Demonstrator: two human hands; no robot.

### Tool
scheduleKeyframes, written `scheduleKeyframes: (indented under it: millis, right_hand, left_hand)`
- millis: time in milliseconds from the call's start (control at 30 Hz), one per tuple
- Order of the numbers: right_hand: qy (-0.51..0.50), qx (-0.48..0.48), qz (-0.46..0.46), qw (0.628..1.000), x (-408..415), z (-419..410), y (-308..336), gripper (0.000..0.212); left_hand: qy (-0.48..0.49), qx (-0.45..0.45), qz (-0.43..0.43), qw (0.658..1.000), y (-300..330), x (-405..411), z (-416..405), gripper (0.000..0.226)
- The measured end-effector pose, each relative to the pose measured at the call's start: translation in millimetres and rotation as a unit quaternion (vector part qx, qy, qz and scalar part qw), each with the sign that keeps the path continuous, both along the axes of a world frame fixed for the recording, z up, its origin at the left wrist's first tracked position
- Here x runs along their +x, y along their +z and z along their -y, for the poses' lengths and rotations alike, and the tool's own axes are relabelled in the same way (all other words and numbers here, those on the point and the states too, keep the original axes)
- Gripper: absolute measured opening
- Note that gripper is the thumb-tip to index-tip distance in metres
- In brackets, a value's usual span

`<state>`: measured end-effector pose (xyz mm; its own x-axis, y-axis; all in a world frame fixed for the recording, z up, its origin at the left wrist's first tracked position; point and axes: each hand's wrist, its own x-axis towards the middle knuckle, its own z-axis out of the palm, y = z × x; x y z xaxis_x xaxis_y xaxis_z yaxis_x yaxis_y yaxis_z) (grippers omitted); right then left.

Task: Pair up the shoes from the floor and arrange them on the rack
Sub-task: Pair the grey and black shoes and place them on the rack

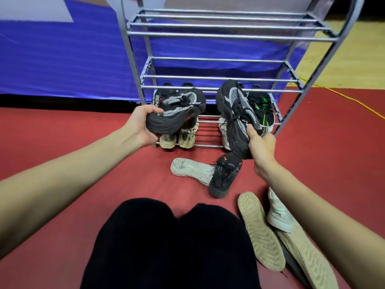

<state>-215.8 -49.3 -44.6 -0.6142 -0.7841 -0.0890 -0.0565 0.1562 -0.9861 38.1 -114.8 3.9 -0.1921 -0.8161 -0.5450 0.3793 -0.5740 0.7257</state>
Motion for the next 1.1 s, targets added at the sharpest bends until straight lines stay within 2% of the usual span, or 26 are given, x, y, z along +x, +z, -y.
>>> scheduleKeyframes:
  millis: [133, 300, 400, 533, 633, 800, 933, 1033, 1100]
  right_hand:
    - [-0.019, -0.027, -0.002, 0.999, -2, 20, 1, 0.041]
    - [-0.027, -0.024, 0.024, 0.999, 5, 32, 14, 0.029]
    - [-0.032, -0.023, 0.037, 0.999, 8, 38, 23, 0.026]
    - [-0.031, -0.017, 0.042, 0.998, 6, 50, 36, 0.030]
    - [-0.019, 0.004, 0.028, 0.999, -4, 64, 43, 0.038]
    - [0.005, 0.015, 0.006, 1.000, -16, 86, 50, 0.017]
    - [0.009, 0.010, 0.003, 1.000, -18, 104, 47, 0.021]
    - [0.016, 0.005, 0.000, 1.000, -18, 115, 45, 0.029]
    - [0.021, 0.005, -0.013, 1.000, -18, 121, 45, 0.023]
  left_hand:
    - [-0.026, -0.018, 0.015, 0.999, -8, 18, -4, 0.033]
    - [-0.011, -0.042, -0.024, 0.999, 9, 22, -3, 0.038]
    - [0.000, -0.050, -0.053, 0.997, 24, 6, 8, 0.032]
    - [0.016, -0.041, -0.028, 0.999, 33, -26, 41, 0.015]
    - [0.012, -0.046, 0.008, 0.999, 30, -50, 73, 0.017]
    - [0.030, -0.054, 0.051, 0.997, 27, -78, 114, 0.019]
    - [0.056, -0.042, 0.052, 0.996, 27, -87, 134, 0.034]
    - [0.089, -0.031, 0.057, 0.994, 26, -92, 146, 0.025]
    - [0.100, -0.023, 0.067, 0.992, 25, -94, 152, 0.019]
